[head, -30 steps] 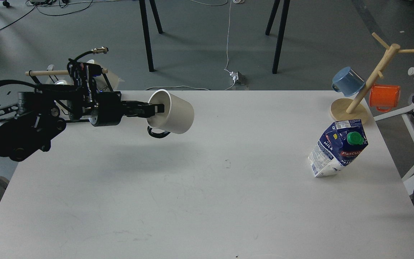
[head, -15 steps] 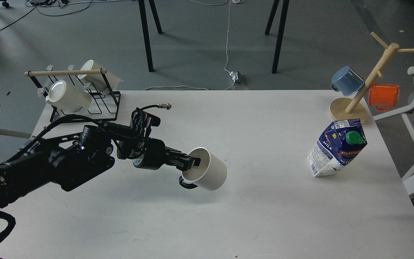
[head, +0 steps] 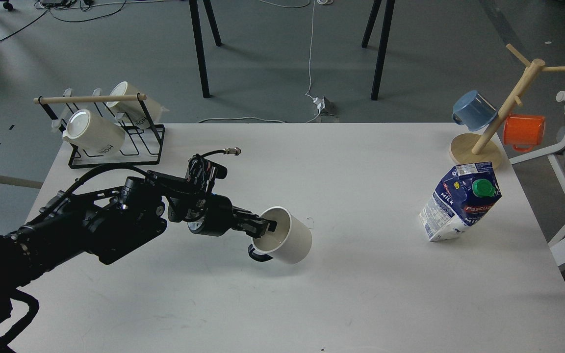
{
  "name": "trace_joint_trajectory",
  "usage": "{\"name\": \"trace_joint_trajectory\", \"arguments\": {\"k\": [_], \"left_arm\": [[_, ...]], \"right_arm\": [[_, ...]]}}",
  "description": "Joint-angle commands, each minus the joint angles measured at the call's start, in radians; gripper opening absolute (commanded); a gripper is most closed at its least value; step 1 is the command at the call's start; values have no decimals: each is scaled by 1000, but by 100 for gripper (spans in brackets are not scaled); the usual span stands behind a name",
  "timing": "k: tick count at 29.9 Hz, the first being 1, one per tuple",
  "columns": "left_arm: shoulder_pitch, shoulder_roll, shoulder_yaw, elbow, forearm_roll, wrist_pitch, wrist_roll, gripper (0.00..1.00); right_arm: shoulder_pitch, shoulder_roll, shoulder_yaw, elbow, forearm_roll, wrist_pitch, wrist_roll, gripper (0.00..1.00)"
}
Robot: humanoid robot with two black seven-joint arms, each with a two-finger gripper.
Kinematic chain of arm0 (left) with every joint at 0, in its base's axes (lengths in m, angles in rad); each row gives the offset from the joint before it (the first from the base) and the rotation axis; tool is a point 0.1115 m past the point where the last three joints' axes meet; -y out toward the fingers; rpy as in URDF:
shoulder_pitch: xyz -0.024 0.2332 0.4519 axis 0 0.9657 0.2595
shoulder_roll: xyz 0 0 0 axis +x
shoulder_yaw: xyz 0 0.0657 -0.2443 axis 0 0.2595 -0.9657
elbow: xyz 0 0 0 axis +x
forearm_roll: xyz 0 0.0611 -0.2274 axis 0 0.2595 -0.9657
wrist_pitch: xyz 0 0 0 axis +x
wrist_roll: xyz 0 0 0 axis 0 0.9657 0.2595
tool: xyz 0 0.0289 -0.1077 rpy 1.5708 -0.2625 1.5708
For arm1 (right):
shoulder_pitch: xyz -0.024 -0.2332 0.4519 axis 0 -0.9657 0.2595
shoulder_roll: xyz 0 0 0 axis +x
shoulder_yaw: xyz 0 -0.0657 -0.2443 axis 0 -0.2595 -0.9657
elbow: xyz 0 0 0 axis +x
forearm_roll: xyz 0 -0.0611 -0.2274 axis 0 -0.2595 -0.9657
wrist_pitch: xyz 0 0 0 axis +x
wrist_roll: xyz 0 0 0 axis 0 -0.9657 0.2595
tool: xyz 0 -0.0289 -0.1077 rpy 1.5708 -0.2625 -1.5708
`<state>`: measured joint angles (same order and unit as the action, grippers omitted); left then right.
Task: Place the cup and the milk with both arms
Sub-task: 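Carry the mug toward the table center and set it down upright, then open the left gripper and withdraw it back toward the rack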
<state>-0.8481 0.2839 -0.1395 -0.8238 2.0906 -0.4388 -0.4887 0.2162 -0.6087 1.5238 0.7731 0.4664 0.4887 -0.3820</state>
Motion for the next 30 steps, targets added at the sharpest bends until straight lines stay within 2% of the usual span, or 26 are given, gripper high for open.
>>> {"name": "trace_joint_trajectory", "arguments": {"k": [1, 17, 20, 24, 30], "left_arm": [[4, 6, 0, 0, -1, 0, 0, 13], [0, 40, -5, 0, -11, -12, 0, 29], [0, 47, -12, -1, -14, -14, 0, 36], [0, 69, -21, -9, -56, -14, 0, 51], [0, 115, -78, -12, -318, -17, 0, 73]], "right_arm": [[-1, 0, -1, 0, 0, 0, 0, 98], [-4, 0, 1, -2, 0, 0, 0, 98], [-4, 0, 1, -2, 0, 0, 0, 98], [-9, 0, 1, 0, 3, 0, 0, 98], [-58, -45, 4, 9, 12, 0, -21, 98]]}}
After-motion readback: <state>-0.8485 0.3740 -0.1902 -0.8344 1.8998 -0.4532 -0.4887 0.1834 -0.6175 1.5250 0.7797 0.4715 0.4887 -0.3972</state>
